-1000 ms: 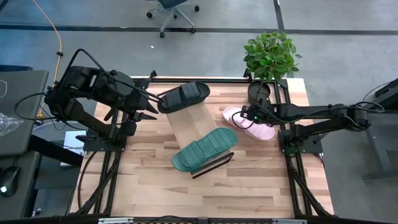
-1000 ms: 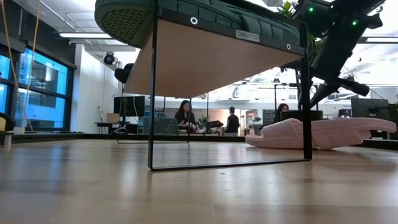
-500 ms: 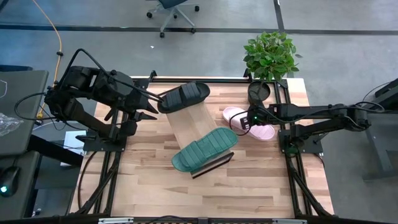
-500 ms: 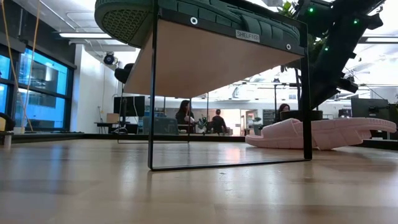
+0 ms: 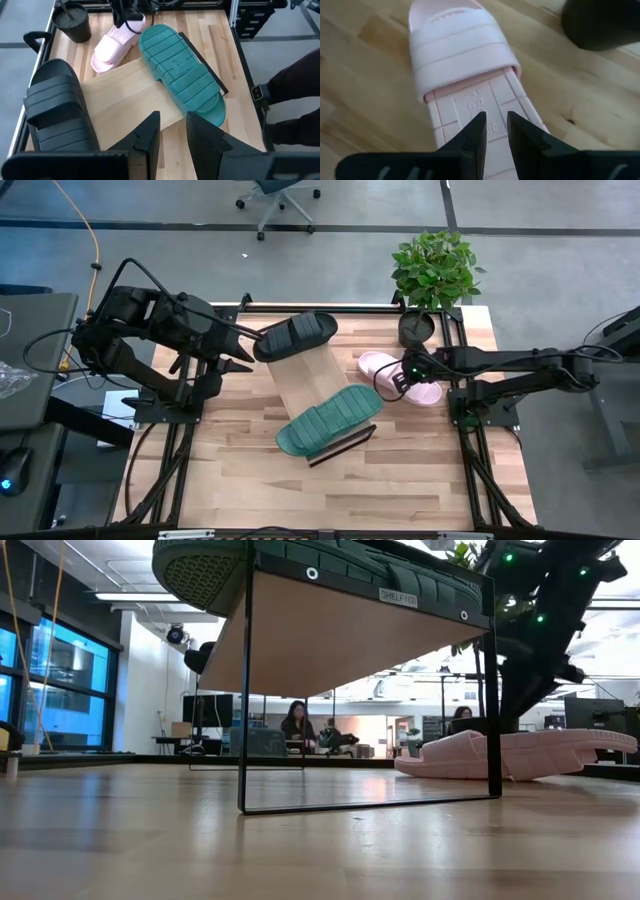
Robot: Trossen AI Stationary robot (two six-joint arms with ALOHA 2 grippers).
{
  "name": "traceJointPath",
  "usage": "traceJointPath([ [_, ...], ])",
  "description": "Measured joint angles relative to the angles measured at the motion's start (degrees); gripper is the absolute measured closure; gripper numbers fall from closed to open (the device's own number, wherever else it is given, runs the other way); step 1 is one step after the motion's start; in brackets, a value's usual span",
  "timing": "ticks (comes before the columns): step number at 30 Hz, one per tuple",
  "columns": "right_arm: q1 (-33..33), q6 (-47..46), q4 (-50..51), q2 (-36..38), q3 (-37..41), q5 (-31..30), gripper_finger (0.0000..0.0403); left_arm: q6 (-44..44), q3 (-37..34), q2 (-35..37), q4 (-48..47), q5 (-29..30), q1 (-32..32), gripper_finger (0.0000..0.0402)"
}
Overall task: Pick and place slides into the shelf
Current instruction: Put the pink pair of slides on the shelf
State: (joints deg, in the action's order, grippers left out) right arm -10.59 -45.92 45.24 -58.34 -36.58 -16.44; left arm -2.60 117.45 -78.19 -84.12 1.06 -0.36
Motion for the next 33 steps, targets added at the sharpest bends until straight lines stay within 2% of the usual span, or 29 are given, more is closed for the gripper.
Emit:
traceJointPath([
  [6, 0.11, -5.08, 2.24, 9.02, 0.00, 0.69, 0.0334, -0.89, 0.00, 0.00, 0.00, 1.12, 0.00, 0.0318],
  [12, 0.13, -1.53, 3.29, 16.98, -0.02, 6.19, 0.0334, -0.85, 0.00, 0.00, 0.00, 2.32, 0.00, 0.0318],
  [16, 0.13, -3.50, 5.42, 20.08, -0.02, 5.76, 0.0334, -0.84, 0.00, 0.00, 0.00, 2.42, 0.00, 0.0318],
  [21, 0.13, -5.30, 2.67, 20.34, -0.02, 6.08, 0.0334, -0.84, 0.01, 0.00, 0.00, 2.43, 0.00, 0.0318],
  [27, 0.09, -15.39, -0.34, 18.23, -0.02, 7.01, 0.0334, -0.88, 0.00, 0.00, 0.00, 2.43, 0.00, 0.0318],
  [33, 0.09, -18.77, -3.53, 15.47, -0.02, 5.91, 0.0334, -2.56, 0.00, 0.00, 0.02, 2.43, 0.00, 0.0318],
])
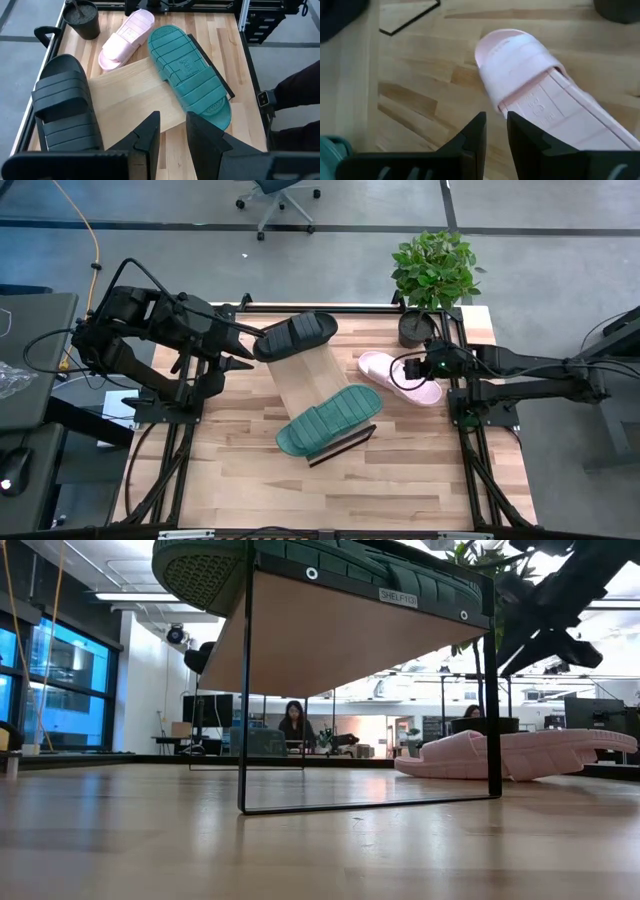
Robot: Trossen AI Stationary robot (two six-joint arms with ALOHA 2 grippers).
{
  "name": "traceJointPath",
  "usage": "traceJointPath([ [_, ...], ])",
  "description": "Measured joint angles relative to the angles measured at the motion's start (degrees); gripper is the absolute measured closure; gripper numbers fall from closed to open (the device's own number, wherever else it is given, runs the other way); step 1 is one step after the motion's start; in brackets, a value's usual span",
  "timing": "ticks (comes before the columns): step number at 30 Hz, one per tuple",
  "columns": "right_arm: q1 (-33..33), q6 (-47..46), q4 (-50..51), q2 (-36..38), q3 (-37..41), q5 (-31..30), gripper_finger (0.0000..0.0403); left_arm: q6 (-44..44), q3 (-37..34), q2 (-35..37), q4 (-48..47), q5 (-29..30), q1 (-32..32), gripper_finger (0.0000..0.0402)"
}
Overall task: Pick and place slides into the shelf
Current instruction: Put the pink pair of slides on the shelf
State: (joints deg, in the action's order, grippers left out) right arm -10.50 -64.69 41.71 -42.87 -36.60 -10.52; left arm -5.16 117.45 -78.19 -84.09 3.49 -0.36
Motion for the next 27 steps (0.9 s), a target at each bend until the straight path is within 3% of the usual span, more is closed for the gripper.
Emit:
traceJointPath([
  [6, -0.02, -2.43, -4.47, -2.35, 0.08, 0.05, 0.0332, -0.27, 0.00, 0.00, 0.00, -0.02, 0.00, 0.0318],
  [14, 0.00, -7.18, -14.73, -1.59, 7.85, 4.49, 0.0316, 0.23, 0.01, 0.00, -0.03, -0.02, 0.02, 0.0318],
  [27, -0.02, -20.96, -11.04, -1.97, 7.48, 0.07, 0.0315, 0.62, 0.00, -0.02, -0.04, -1.09, 0.02, 0.0318],
])
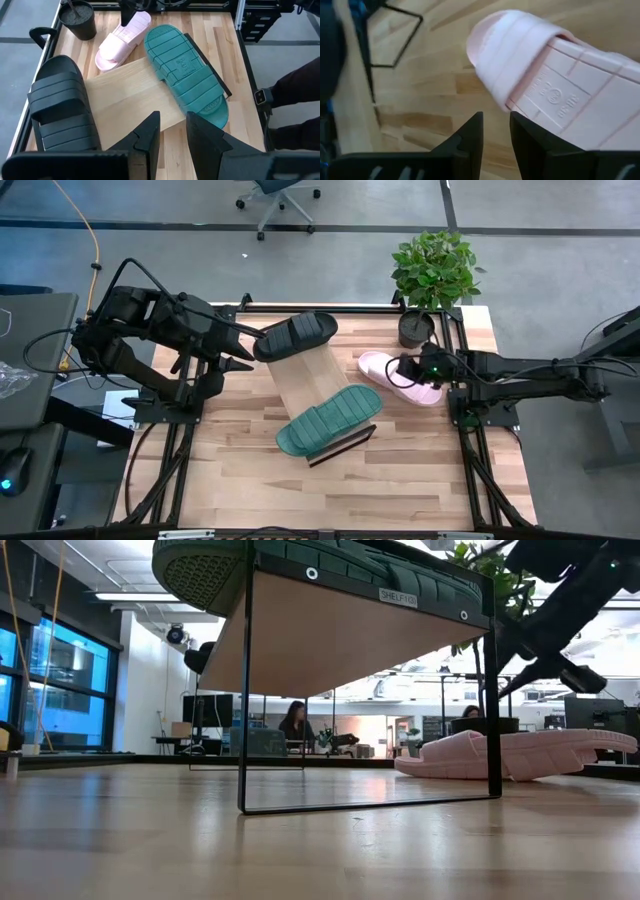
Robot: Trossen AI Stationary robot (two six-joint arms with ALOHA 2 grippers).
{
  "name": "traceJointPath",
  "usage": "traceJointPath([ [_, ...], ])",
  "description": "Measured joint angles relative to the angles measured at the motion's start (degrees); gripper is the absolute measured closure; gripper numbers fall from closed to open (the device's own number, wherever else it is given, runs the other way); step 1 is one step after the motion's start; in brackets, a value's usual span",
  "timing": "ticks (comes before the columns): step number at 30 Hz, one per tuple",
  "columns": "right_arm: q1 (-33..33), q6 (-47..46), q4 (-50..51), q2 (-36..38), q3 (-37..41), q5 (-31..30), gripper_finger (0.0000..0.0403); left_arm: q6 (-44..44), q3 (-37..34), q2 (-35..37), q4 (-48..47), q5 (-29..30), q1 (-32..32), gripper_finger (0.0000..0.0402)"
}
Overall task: Pick and place slides into the shelf
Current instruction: Put the pink pair of slides on the shelf
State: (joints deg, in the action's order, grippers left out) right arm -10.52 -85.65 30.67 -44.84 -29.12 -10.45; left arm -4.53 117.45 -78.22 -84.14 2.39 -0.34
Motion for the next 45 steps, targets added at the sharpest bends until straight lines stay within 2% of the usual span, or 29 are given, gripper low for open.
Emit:
traceJointPath([
  [17, -0.18, -11.96, -1.14, -6.21, 0.00, -2.79, 0.0315, 1.62, 0.00, 0.00, -0.05, -0.02, 0.00, 0.0318],
  [39, -4.20, -14.61, -6.64, -15.63, 0.00, -0.05, 0.0315, 2.97, 0.00, 0.00, -0.04, -1.61, 0.02, 0.0318],
  [45, -4.20, -14.47, -10.13, -17.33, 0.00, -1.34, 0.0315, 2.95, 0.00, 0.00, -0.04, -1.79, 0.02, 0.0318],
])
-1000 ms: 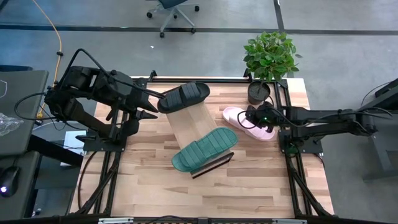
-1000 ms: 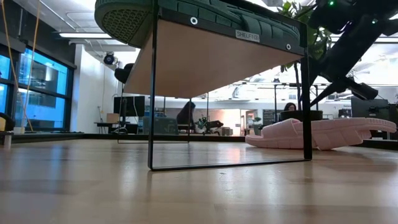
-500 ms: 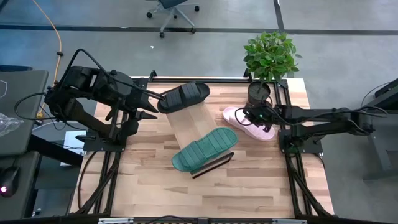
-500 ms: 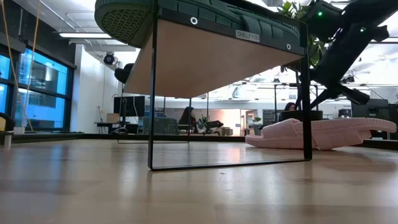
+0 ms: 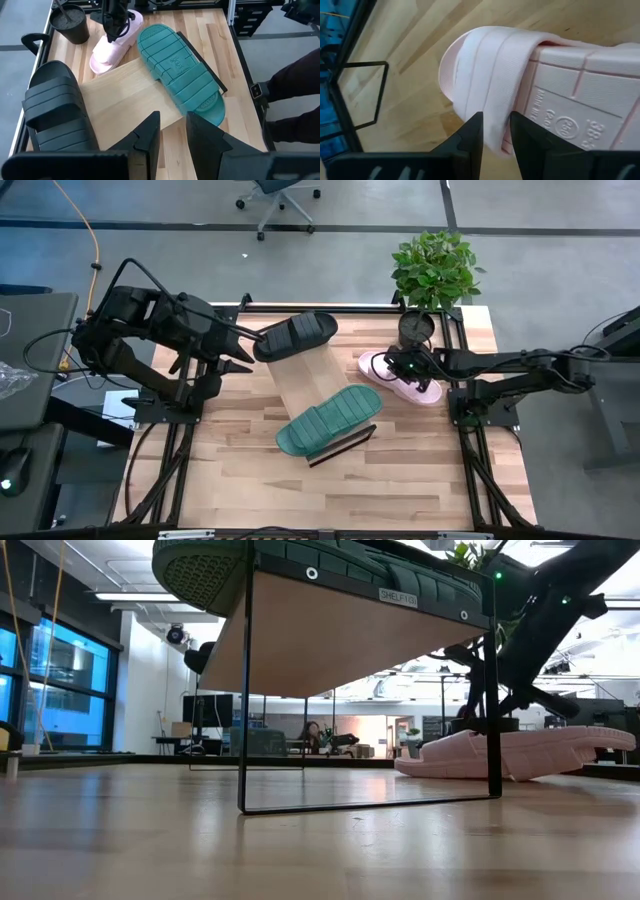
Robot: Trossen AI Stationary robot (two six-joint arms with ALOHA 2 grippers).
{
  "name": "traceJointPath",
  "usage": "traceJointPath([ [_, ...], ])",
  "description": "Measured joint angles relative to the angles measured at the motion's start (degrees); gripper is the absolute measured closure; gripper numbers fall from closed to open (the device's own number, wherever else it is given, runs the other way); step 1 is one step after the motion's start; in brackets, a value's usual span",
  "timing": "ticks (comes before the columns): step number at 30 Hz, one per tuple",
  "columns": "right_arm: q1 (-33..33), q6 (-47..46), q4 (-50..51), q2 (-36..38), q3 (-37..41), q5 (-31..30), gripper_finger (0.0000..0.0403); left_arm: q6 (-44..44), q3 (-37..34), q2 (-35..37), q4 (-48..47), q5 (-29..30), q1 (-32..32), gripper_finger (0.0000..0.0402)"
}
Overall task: Pick and place slides into the shelf
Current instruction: Put the pink pair of slides on the shelf
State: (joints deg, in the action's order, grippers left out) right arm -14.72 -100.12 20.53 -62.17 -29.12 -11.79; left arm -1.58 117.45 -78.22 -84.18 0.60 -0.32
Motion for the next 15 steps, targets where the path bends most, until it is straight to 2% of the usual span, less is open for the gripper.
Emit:
traceJointPath([
  [8, 0.00, 0.04, -0.39, -2.04, 0.00, 0.56, 0.0315, -0.15, 0.00, 0.00, -0.02, -0.22, 0.00, 0.0318],
  [15, 0.04, -0.39, -0.90, -2.36, 0.00, -1.36, 0.0315, -0.17, 0.00, 0.00, -0.01, -0.22, 0.00, 0.0318],
])
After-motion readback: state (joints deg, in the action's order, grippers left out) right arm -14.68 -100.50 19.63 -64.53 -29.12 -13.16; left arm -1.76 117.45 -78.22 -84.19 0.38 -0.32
